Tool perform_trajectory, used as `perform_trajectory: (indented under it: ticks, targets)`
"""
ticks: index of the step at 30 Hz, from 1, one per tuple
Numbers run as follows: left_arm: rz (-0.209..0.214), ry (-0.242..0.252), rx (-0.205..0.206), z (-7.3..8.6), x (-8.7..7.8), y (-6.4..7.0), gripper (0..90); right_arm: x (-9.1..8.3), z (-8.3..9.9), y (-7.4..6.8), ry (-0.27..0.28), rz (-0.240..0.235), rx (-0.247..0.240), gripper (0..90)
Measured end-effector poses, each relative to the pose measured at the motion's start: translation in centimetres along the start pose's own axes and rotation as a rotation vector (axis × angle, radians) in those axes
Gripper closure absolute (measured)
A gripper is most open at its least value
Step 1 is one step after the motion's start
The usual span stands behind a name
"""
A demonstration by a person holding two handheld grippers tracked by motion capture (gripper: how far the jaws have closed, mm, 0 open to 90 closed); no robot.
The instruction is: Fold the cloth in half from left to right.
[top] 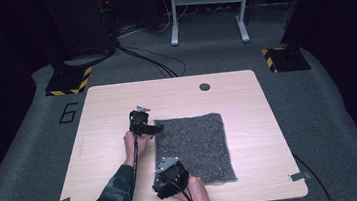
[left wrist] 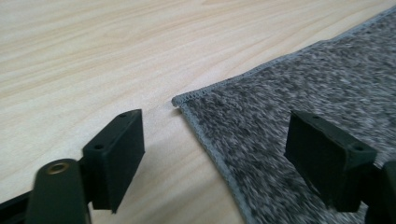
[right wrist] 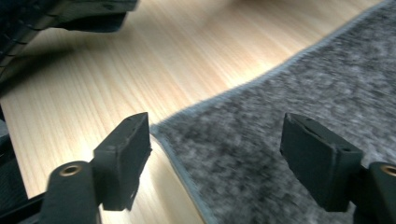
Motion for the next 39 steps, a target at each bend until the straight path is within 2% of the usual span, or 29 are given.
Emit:
perform_trajectory:
  ticks: [2,4,6,7,8,12,16,19,21,23,26,28,29,32,33,34,39]
  targets:
    - [0.009,0.007,-0.008,-0.1,0.3,0.0,25.6,0.4,-0.2,-0.4,0.003,0.006,0.006,29.5]
    - [0.007,0.011,-0.010,-0.1,0.5,0.0,30.5,0.5,-0.3,-0.7,0.011,0.027,0.003,36.5]
    - [-0.008,0.009,0.006,-0.1,0.5,0.1,36.0,0.7,-0.2,-0.8,0.018,0.026,0.006,42.5]
    - [-0.011,0.023,-0.013,-0.2,0.6,0.2,38.6,0.7,-0.1,-0.8,-0.002,0.025,0.002,46.1]
    - [-0.014,0.015,0.002,-0.2,0.6,0.2,40.7,0.9,-0.1,-0.9,0.003,0.035,0.000,48.6]
    - [-0.033,0.016,0.014,-0.2,0.6,0.4,51.5,1.0,0.1,-1.1,0.007,0.024,0.000,60.3]
    - [-0.065,0.009,0.054,-0.2,0.6,0.6,62.5,1.0,0.2,-1.3,0.018,0.015,0.002,72.0]
    - [-0.060,0.009,0.064,-0.1,0.6,0.6,71.4,0.9,0.3,-1.4,0.013,0.018,-0.019,80.3]
    - [-0.061,0.009,0.070,-0.1,0.6,0.7,77.5,1.0,0.3,-1.4,0.029,0.035,-0.017,84.6]
    - [-0.057,0.015,0.076,-0.1,0.7,0.8,82.6,1.0,0.4,-1.5,0.032,0.041,-0.011,86.2]
    - [-0.056,0.019,0.079,-0.1,0.7,0.9,85.5,1.0,0.5,-1.6,0.046,0.048,-0.011,87.2]
    - [-0.053,0.024,0.072,-0.1,0.7,0.8,86.1,0.9,0.7,-1.5,0.049,0.040,-0.002,87.5]
    - [-0.048,0.033,0.055,-0.1,0.8,0.9,86.2,0.9,0.7,-1.5,0.052,0.040,0.001,87.6]
    - [-0.045,0.034,0.049,-0.1,0.7,0.8,86.5,0.7,0.9,-1.4,0.049,0.034,-0.008,87.8]
    - [-0.046,0.028,0.050,0.0,0.6,0.8,86.6,0.6,0.9,-1.5,0.055,0.032,0.016,87.8]
    - [-0.045,0.030,0.049,0.0,0.5,0.8,86.6,0.5,1.0,-1.4,0.059,0.034,-0.003,87.9]
    - [-0.045,0.055,0.030,-0.2,-0.2,0.7,86.8,-0.2,1.0,-1.5,0.095,0.041,-0.007,88.0]
Point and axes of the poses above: each handheld gripper's, and its own axes: x roughly forward along the jaws, z roughly out of its underside, y roughly to its right, the point moved 4 cm from there along x, roughly forward along the jaws, and after that the axes turned 14 degrees about -y, right-handed, at the moved point
